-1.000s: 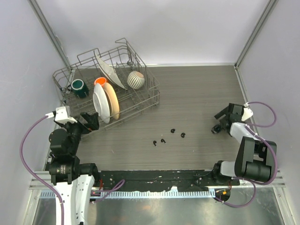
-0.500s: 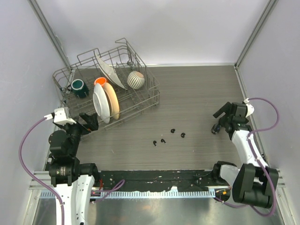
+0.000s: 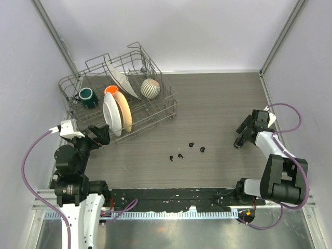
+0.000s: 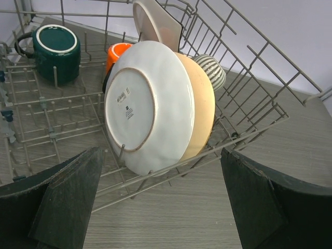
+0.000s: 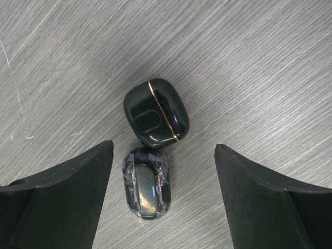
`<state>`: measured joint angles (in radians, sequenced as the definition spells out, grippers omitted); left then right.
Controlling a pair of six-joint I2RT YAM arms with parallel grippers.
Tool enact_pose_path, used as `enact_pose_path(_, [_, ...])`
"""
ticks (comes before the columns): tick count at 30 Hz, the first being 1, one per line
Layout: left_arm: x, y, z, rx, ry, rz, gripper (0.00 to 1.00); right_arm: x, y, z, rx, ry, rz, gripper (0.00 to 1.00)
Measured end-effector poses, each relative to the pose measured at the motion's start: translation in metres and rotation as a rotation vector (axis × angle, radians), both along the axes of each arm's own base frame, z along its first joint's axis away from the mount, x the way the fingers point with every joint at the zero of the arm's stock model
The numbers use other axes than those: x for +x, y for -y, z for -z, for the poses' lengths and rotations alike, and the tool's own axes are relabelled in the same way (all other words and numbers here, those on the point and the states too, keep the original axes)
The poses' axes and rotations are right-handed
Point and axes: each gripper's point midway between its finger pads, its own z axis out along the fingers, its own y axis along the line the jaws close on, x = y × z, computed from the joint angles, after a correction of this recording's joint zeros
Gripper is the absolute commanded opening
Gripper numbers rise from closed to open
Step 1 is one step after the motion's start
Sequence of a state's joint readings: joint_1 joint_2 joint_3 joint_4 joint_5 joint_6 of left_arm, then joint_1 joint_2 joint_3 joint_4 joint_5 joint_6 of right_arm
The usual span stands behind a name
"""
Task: Insert the wireless bluetooth earbuds into the charging case
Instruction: Move the charging case to the center of the board.
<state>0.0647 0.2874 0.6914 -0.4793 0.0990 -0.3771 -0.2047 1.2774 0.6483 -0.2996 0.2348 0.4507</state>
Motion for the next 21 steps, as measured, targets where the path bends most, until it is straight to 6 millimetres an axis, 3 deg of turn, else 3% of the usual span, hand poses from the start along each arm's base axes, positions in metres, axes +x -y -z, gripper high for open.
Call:
enact_pose_path(10, [0.001, 0.003, 0.006, -0.014, -0.01, 0.015, 1.0, 0.008, -0.007, 0.007, -0.033, -0.031, -0.101, 0.72])
enact_pose_path(21, [0.001, 0.0, 0.009, 0.003, -0.022, 0.002, 1.0, 0.021, -0.01, 0.011, -0.107, -0.081, -0.166, 0.71])
